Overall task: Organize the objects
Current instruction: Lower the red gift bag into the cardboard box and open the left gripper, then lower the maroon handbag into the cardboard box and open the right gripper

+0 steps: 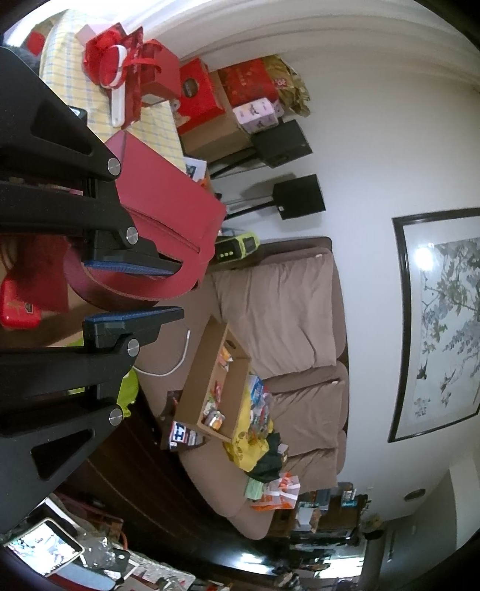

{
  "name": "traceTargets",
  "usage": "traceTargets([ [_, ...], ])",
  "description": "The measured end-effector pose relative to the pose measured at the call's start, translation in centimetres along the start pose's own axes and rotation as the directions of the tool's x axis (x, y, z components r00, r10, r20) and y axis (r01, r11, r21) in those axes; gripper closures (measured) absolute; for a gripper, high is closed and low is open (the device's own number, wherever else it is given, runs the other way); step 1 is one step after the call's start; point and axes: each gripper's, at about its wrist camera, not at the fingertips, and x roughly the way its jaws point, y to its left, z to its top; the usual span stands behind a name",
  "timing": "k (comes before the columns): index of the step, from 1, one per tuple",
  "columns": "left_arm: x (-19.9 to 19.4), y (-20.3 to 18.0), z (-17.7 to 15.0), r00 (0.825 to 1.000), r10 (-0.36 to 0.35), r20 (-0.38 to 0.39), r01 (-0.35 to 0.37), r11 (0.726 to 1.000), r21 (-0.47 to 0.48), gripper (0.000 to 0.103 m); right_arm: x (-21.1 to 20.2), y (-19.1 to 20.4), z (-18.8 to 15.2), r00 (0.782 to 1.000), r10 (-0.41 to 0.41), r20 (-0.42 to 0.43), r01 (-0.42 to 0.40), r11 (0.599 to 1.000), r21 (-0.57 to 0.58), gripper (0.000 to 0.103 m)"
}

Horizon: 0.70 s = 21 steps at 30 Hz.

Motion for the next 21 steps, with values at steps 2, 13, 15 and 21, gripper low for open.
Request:
traceTargets([
  [2, -0.7, 0.3, -0.2, 1.000, -0.001, 0.006, 0.001, 1.000, -0.016, 0.028, 0.0, -0.3, 0.0, 1.000, -0.005, 0.000, 0.005, 1.000, 0.006, 0.088],
  [13, -5.3, 2.6, -1.3, 0.994, -0.032, 0.104, 0.040, 0.997, -0.073, 0.018, 0.1, -0.6, 0.2, 1.000, -0.008, -0.006, 0.008, 1.000, 0.018, 0.088],
  [15, -6.4, 3.5, -1.6, 0.992, -0.037, 0.124, 0.050, 0.994, -0.098, 0.018, 0.2, -0.5, 0.2, 1.000, 0.001, -0.014, 0.000, 1.000, 0.012, 0.088],
  [21, -11.7, 7.3, -1.8, 0.964, 0.003, 0.265, 0.044, 0.984, -0.173, 0.018, 1.1, -0.3, -0.4, 0.999, 0.005, -0.046, -0.005, 1.000, 0.004, 0.088],
])
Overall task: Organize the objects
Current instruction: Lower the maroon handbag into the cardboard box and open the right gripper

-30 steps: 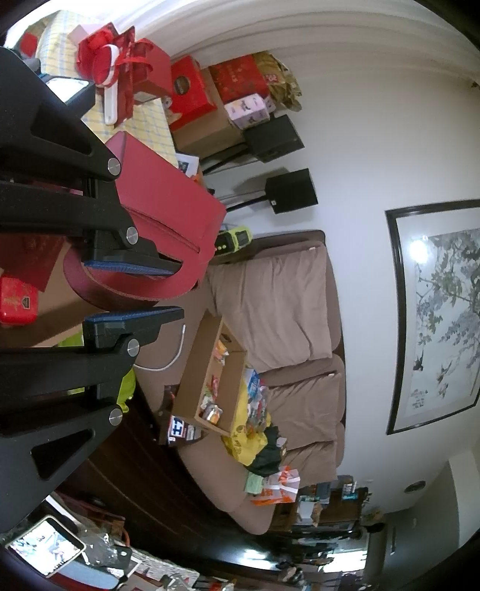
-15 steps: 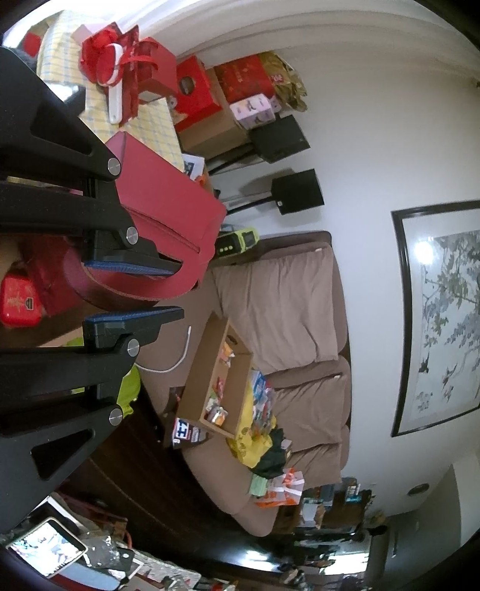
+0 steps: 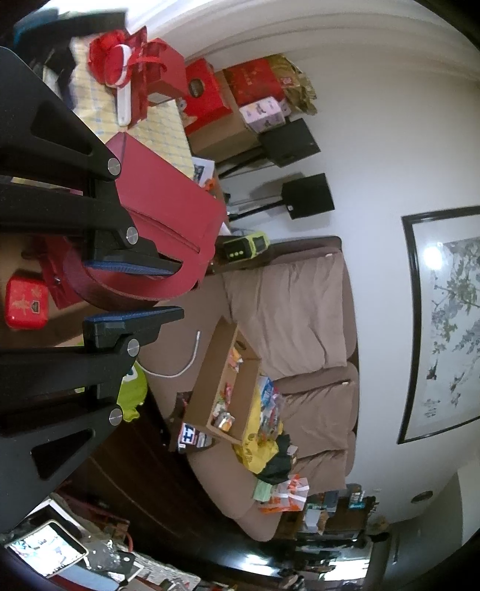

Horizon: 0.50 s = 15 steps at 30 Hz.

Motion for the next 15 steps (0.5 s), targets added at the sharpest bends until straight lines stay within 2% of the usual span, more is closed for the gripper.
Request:
traceTargets([
  [6, -1.5, 2.9, 0.3, 0.996, 0.043, 0.082, -0.036, 0.996, -0.084, 0.013, 1.4, 0.3, -0.8, 0.999, -0.001, -0.045, 0.001, 1.000, -0.008, 0.088],
  [12, 0.1, 1.9, -1.5, 0.999, 0.016, 0.030, -0.015, 0.999, -0.040, 0.013, 4.8, 0.4, -2.9, 0.991, -0.014, -0.136, 0.012, 1.000, -0.014, 0.088],
  [15, 0.5, 1.3, -2.1, 1.000, -0.005, 0.009, 0.005, 0.998, -0.056, 0.013, 6.6, -0.1, -4.2, 0.983, -0.034, -0.182, 0.033, 0.999, -0.005, 0.088],
])
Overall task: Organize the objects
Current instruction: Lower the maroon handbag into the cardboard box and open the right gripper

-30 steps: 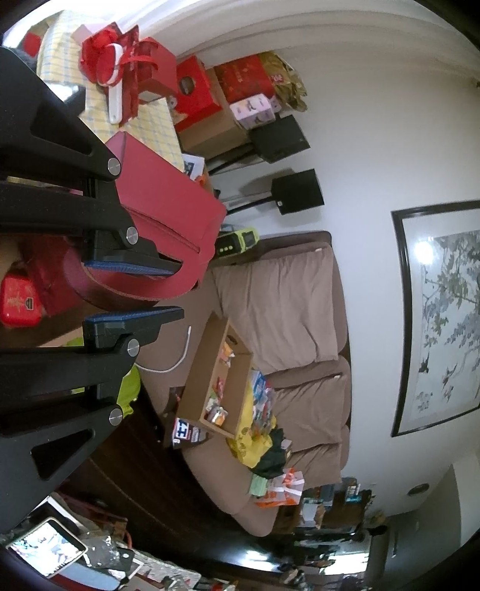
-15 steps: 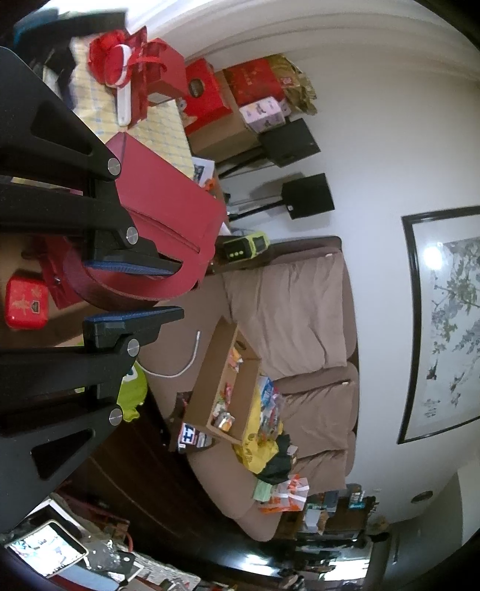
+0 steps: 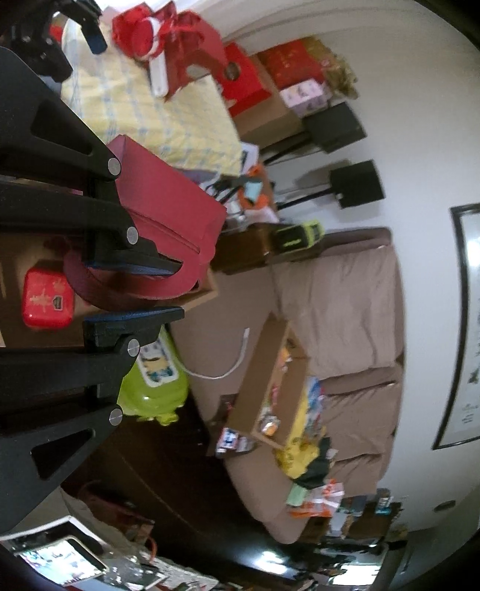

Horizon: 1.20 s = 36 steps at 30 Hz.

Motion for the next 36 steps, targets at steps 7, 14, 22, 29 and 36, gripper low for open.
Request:
traceTargets([
  [7, 1.1, -3.4, -2.1, 0.999, -0.027, -0.026, 0.028, 0.998, 0.064, 0.013, 5.1, -1.7, -3.0, 0.992, -0.034, -0.124, 0.040, 0.998, 0.051, 0.088],
  [14, 1.5, -3.8, -2.3, 0.999, -0.014, -0.033, 0.016, 0.997, 0.071, 0.013, 7.9, -2.0, -4.9, 0.979, -0.028, -0.200, 0.042, 0.997, 0.062, 0.088],
  [22, 1.4, -3.1, -2.1, 1.000, -0.001, -0.026, 0.002, 0.999, 0.050, 0.013, 9.1, -2.7, -5.5, 0.962, -0.091, -0.258, 0.106, 0.993, 0.045, 0.087],
  [29, 1.4, -3.4, -2.0, 1.000, 0.009, -0.023, -0.007, 0.998, 0.069, 0.013, 9.8, -2.2, -5.8, 0.952, -0.091, -0.293, 0.099, 0.995, 0.013, 0.082],
  [36, 1.6, -3.4, -2.1, 0.999, 0.011, -0.030, -0.008, 0.997, 0.075, 0.013, 10.4, -1.5, -6.4, 0.940, -0.178, -0.292, 0.164, 0.984, -0.074, 0.030],
])
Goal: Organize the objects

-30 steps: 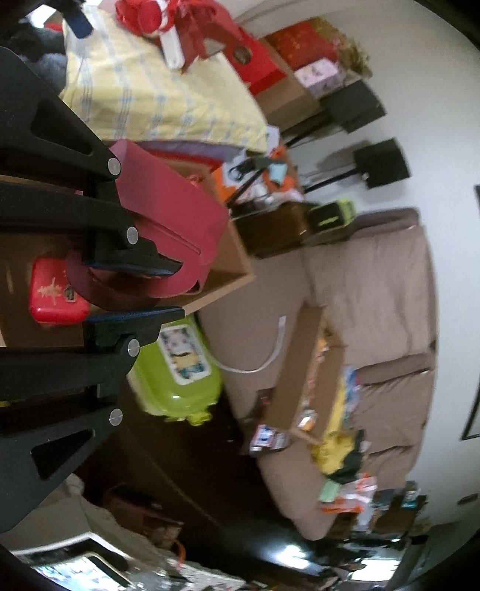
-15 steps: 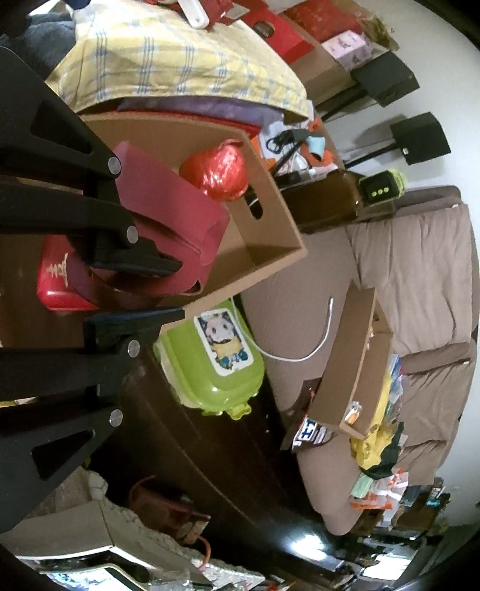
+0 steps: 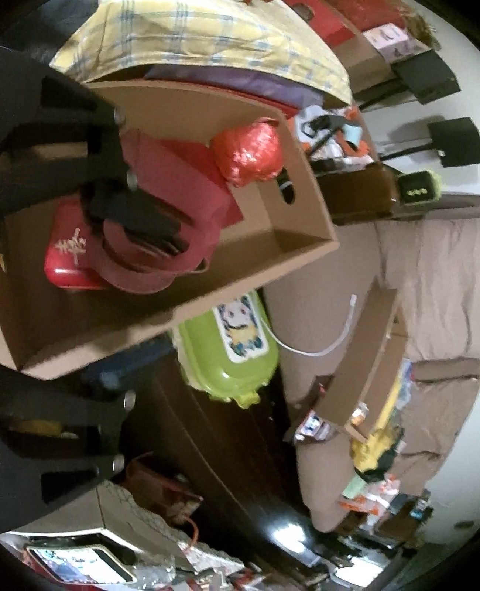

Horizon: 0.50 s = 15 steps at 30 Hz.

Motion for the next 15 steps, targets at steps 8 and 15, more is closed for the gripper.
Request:
traceTargets([
  [8, 0.0, 0.1, 0.0, 1.000, 0.001, -0.008, -0.001, 1.000, 0.007, 0.013, -1.3, -1.0, 0.5, 0.998, 0.012, 0.069, -0.016, 0.998, 0.066, 0.020],
  [15, 0.0, 0.1, -0.1, 1.000, 0.002, -0.008, -0.002, 1.000, 0.003, 0.013, -1.6, -1.2, 0.6, 0.997, 0.010, 0.080, -0.017, 0.997, 0.080, 0.020],
])
